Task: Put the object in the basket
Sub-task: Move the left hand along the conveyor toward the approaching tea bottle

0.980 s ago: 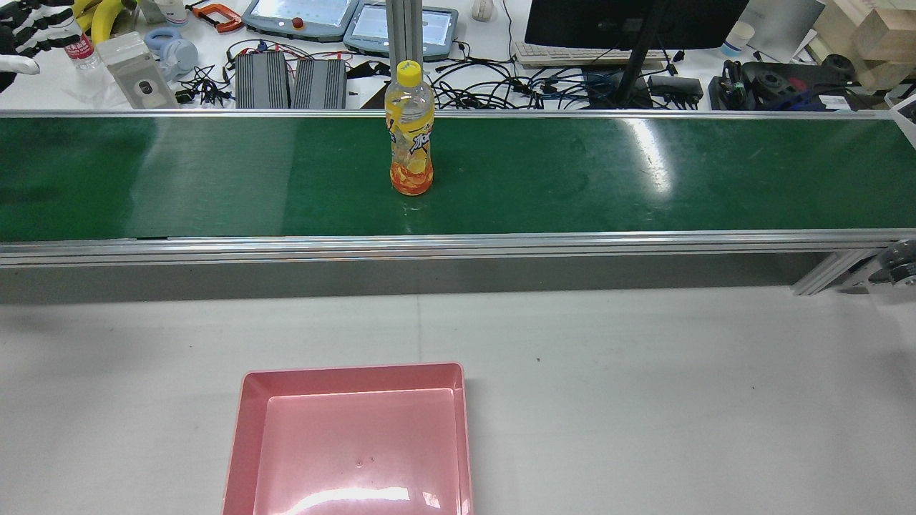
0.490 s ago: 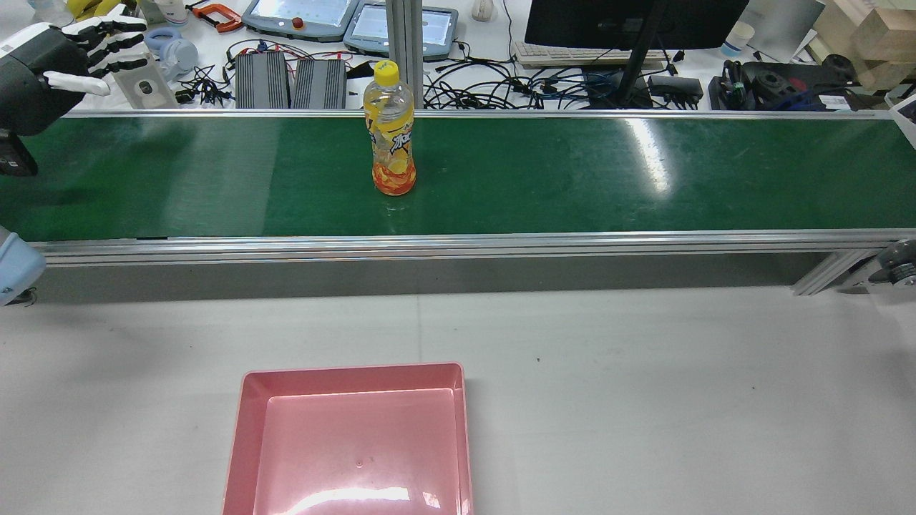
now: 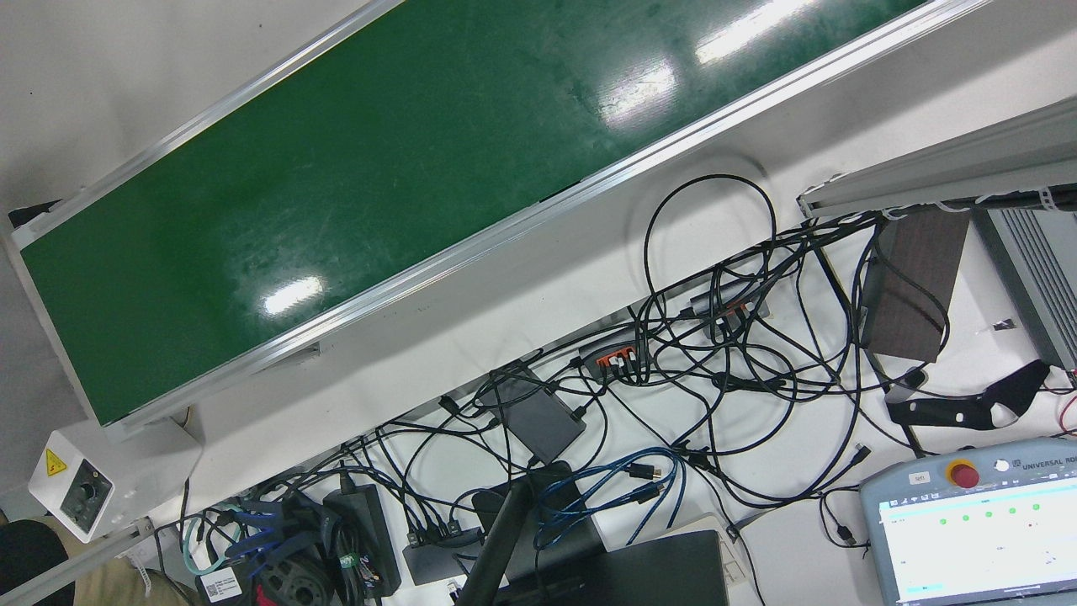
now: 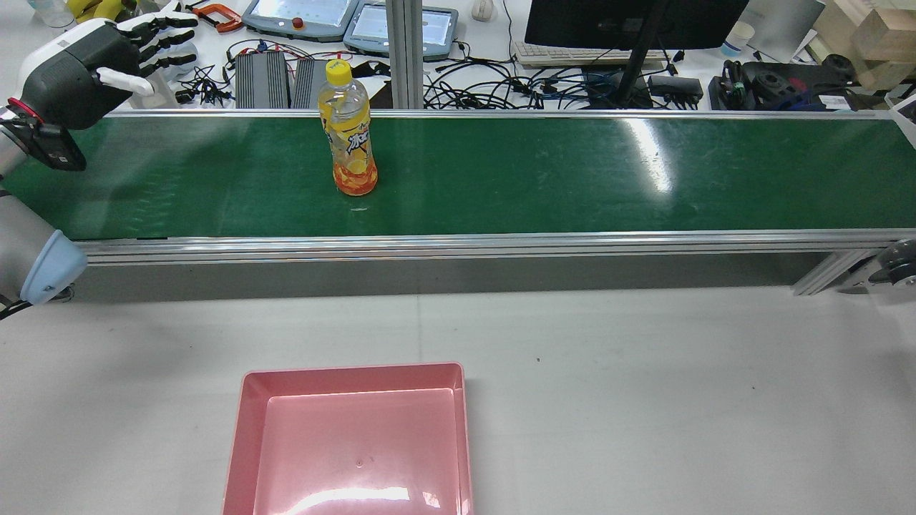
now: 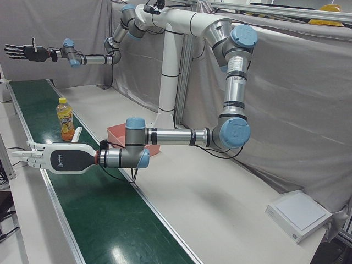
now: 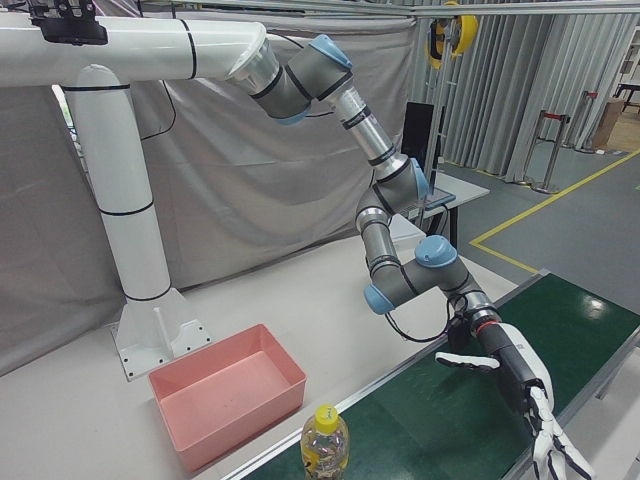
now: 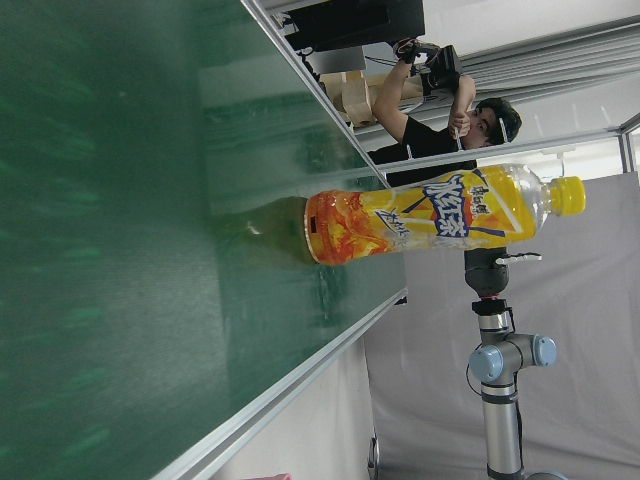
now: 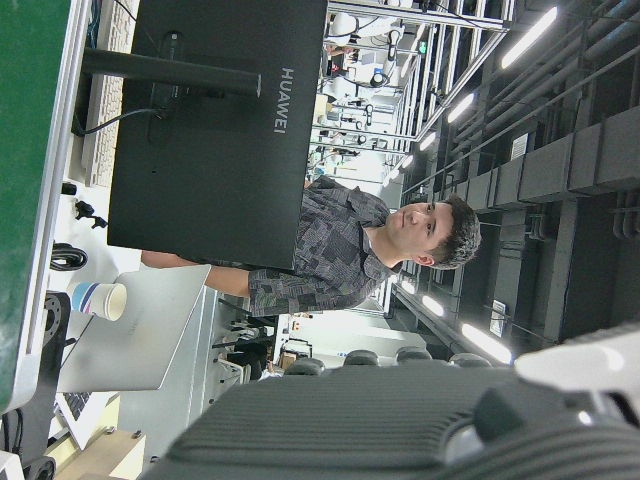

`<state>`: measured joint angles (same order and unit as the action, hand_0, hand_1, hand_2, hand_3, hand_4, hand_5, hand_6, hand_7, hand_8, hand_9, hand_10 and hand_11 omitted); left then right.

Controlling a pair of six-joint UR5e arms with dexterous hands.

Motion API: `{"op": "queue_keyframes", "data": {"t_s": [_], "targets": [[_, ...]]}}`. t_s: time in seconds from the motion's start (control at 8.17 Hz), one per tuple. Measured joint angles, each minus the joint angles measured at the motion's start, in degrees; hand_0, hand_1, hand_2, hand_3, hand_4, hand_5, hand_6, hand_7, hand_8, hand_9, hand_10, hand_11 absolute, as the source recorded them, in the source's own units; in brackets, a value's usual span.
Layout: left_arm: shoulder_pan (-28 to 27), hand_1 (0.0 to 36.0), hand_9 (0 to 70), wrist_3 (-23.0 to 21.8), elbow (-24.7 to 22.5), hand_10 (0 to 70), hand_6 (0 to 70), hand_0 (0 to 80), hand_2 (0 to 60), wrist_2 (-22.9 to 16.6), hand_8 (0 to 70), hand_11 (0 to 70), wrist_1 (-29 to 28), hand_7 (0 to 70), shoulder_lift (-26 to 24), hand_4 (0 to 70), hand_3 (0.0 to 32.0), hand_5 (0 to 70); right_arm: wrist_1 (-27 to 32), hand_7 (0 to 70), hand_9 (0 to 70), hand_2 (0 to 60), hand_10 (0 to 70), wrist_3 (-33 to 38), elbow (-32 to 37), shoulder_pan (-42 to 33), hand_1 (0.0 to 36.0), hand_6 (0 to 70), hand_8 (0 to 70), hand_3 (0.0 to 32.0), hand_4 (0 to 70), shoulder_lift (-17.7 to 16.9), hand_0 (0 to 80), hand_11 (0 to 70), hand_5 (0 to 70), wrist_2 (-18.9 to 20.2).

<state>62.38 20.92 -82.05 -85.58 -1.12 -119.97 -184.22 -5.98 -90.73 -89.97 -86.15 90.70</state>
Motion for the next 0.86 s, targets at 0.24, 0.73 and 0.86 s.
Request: {"op": "queue_keyframes", "data": {"t_s": [0.24,0.73,0.86], "targets": [[-1.19,3.7,12.5,-0.04,0.28,9.7,0.0,48.1,0.0,-0.03,7.2,14.8,-2.64,0.5,-0.29,17.2,0.0,20.7,0.0,0.0,0.0,0.0,0.0,0.0,0.02,-0.03,0.0,0.0,0.0,0.0,0.0,0.01,0.0,0.0,0.0,0.0],[-1.94,2.6,12.6,-0.01,0.38,9.7,0.0,48.7,0.0,-0.14,7.3,14.9,-3.42,0.6,-0.65,17.4,0.0,20.7,0.0,0.0,0.0,0.0,0.0,0.0,-0.06,-0.03,0.0,0.0,0.0,0.0,0.0,0.01,0.0,0.0,0.0,0.0],[-2.02,2.6,12.2,-0.03,0.39,9.2,0.0,48.7,0.0,-0.17,7.0,14.2,-2.98,0.3,-0.57,17.4,0.0,20.1,0.0,0.0,0.0,0.0,0.0,0.0,-0.06,-0.01,0.0,0.0,0.0,0.0,0.0,0.01,0.0,0.0,0.0,0.0]]}}
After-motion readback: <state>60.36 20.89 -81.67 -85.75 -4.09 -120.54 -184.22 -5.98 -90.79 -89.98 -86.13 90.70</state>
